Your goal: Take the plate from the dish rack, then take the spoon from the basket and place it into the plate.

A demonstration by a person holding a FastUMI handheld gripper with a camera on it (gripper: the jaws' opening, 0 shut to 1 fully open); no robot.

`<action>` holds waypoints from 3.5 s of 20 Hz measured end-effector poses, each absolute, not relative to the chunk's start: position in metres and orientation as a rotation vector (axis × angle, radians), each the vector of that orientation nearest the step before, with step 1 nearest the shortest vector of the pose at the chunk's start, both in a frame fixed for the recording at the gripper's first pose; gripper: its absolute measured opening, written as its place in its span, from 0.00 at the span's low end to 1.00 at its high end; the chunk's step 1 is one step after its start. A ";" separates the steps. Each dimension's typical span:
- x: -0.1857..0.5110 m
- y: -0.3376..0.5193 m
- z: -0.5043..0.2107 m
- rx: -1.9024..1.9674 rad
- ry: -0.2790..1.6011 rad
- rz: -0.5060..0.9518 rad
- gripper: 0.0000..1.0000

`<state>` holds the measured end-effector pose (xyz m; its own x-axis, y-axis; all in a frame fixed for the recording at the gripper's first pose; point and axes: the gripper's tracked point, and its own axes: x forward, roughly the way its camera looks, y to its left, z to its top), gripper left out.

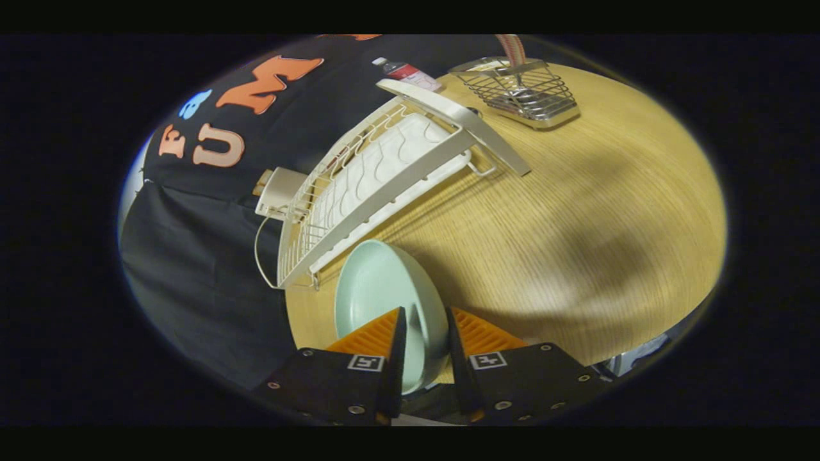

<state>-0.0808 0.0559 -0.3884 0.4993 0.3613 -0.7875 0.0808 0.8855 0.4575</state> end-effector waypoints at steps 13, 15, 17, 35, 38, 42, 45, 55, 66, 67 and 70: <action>-0.026 -0.058 -0.294 0.175 0.757 -0.029 0.98; -0.015 -0.080 -0.273 0.113 0.675 -0.084 0.98; -0.003 -0.100 -0.255 0.051 0.600 -0.133 0.98; 0.086 -0.120 -0.237 -0.198 0.302 -0.095 0.64; 0.094 -0.119 -0.254 -0.185 0.318 -0.089 0.40; 0.098 -0.111 -0.250 -0.163 0.312 -0.074 0.14; 0.088 -0.107 -0.233 -0.171 0.299 -0.074 0.13; 0.001 -0.054 -0.153 -0.164 0.220 -0.037 0.13; -0.075 0.093 -0.194 -0.165 0.289 0.212 0.13; -0.077 0.105 -0.205 -0.170 0.301 0.234 0.13; -0.080 0.128 -0.237 -0.194 0.338 0.279 0.12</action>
<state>-0.0798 0.1285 -0.2368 0.9058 0.2358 -0.3520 -0.3003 0.9434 -0.1405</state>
